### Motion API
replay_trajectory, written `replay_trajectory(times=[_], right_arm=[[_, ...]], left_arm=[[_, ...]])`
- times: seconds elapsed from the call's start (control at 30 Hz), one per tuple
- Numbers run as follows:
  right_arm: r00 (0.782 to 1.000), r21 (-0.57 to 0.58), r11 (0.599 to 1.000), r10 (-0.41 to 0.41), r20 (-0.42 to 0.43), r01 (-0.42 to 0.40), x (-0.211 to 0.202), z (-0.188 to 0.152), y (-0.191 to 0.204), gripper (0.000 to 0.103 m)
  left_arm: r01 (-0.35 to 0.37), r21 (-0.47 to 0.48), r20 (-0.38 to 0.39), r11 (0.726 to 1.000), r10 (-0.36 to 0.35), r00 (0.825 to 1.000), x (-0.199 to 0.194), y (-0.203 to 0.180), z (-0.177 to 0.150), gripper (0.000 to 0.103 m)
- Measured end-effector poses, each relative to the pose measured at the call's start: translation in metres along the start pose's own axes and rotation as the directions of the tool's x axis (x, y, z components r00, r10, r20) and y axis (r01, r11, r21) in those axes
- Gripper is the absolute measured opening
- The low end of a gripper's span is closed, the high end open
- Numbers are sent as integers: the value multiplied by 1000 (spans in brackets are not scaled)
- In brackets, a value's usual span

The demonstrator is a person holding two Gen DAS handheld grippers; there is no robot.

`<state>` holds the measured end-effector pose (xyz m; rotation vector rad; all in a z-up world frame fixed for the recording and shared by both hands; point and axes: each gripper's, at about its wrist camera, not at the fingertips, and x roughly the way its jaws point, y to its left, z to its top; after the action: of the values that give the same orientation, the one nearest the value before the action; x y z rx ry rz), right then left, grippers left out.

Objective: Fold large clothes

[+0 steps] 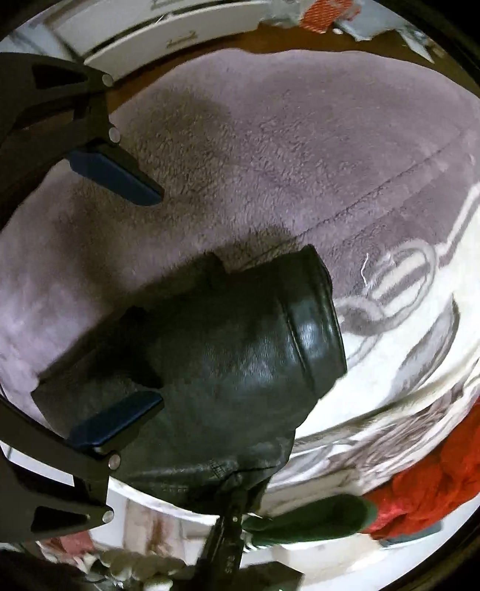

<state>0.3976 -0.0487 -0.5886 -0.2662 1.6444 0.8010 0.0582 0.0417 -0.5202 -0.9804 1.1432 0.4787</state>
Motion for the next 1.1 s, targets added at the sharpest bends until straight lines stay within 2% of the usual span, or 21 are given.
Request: replay_trajectory(times=[0.03,0.07,0.1,0.13,0.2,0.27,0.3,0.4,0.43,0.47,0.53,0.57,0.6,0.63,0.67,0.7,0.77,0.87,0.93,1.03,1.1], right_arm=[[1000,48,999,-2,22,1,0,3,-6,9],[999,100,995,-13,31,10,0,2,-16,8],[999,172,985,-17,33,11,4,-1,-28,8],[999,269,963,13,29,-21,13,-1,-44,8],[996,355,931,83,26,-86,17,-7,-55,8],[993,358,927,114,20,-113,16,-2,-54,11],[992,348,929,124,15,-122,12,-1,-52,13],[988,304,942,152,-16,-140,5,-2,-51,18],[986,287,946,165,-25,-151,5,-1,-50,23],[985,280,948,169,-30,-154,-2,-6,-51,36],[982,255,952,186,-34,-172,4,-2,-48,46],[983,240,957,176,-44,-161,5,-3,-48,46],[987,218,965,157,-40,-145,8,0,-44,46],[990,201,971,139,-23,-131,8,2,-39,38],[992,191,975,121,-23,-115,7,2,-36,21],[994,179,979,108,-24,-102,8,3,-33,16],[996,171,981,92,6,-92,2,2,-27,9],[998,198,978,56,28,-61,1,0,-27,8],[999,239,970,34,12,-36,17,5,-33,7],[999,248,969,23,-37,-13,36,16,-35,8],[996,245,968,62,-61,-45,32,19,-35,12]], left_arm=[[36,-28,4,999,-36,999,1,2,2,77],[68,-60,4,996,-68,998,2,5,3,62],[96,-88,5,992,-96,995,4,8,5,62],[118,-117,8,986,-118,993,6,13,6,62],[167,-174,-17,971,-173,985,17,21,12,62],[233,-237,-30,943,-247,969,24,31,14,63],[284,-268,-26,921,-302,953,28,36,15,64],[344,-302,-16,889,-366,931,39,38,18,64],[351,-307,-12,885,-372,928,43,38,18,65],[347,-307,-7,886,-367,930,45,37,19,65],[348,-302,30,888,-356,934,45,36,19,64],[348,-294,47,890,-350,936,43,36,18,58],[352,-278,75,894,-345,936,38,35,16,41],[355,-255,92,900,-343,935,34,33,15,34],[365,-243,105,899,-349,931,31,33,13,26],[373,-242,112,896,-356,928,31,35,12,23],[396,-249,116,884,-379,918,33,41,10,21],[417,-267,98,869,-406,909,42,50,9,21],[410,-240,79,880,-403,912,47,50,13,21],[408,-238,51,881,-408,911,42,54,15,22],[400,-226,22,888,-406,914,35,47,20,27]])
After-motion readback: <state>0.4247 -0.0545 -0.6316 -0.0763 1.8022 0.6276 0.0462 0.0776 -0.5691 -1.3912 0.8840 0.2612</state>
